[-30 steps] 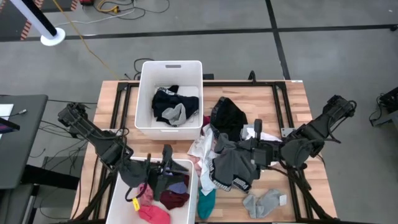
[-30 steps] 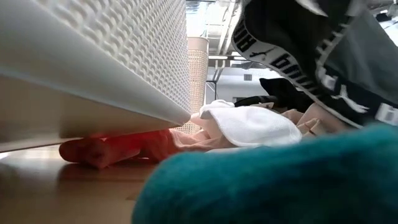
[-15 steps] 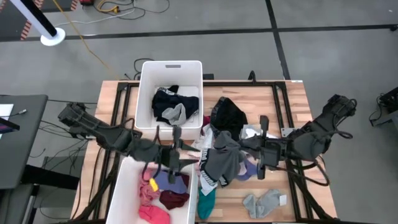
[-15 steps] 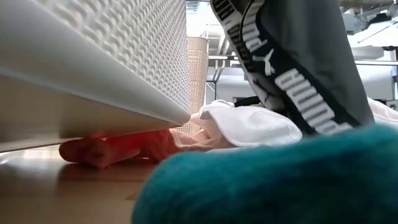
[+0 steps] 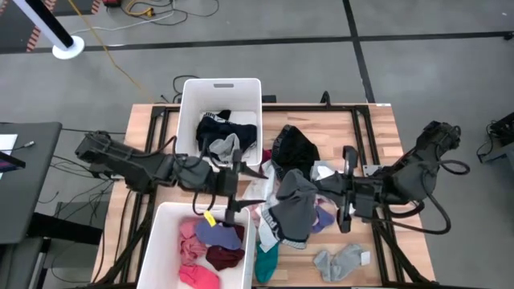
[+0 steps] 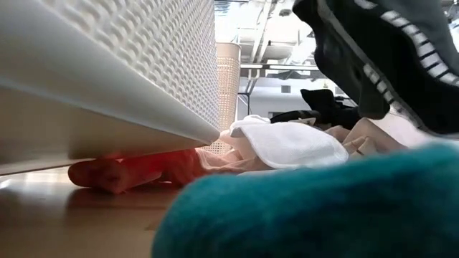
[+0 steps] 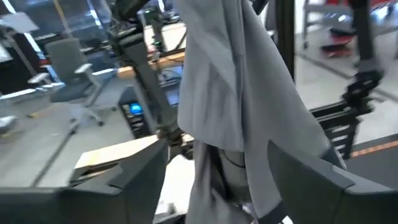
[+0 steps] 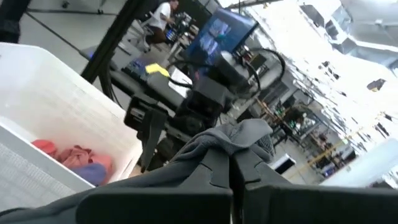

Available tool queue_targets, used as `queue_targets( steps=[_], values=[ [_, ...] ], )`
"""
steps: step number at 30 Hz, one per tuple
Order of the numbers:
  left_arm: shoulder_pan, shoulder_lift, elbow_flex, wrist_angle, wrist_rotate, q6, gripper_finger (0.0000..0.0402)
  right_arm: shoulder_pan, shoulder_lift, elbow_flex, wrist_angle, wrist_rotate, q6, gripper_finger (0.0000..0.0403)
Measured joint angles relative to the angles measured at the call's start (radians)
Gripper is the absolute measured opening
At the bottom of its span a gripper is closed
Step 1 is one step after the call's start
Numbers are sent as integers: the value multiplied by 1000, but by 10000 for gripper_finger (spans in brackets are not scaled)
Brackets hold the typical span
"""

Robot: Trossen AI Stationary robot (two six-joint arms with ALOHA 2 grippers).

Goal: Sort clothes
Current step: Put the gray underwear into the top white laundry bin

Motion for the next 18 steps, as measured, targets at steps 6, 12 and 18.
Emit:
queue_targets(
  steps=[6, 12, 18],
  values=[
    [40, 7, 0, 28, 103, -37, 309, -16, 0, 0, 43, -62, -30, 0],
    [62, 51, 2, 125, 200, -33, 316, -64, 0, 0, 101, -141, -63, 0],
    [85, 105, -3, 187, 226, -30, 317, -124, 3, 0, 130, -265, -68, 0]
  ],
)
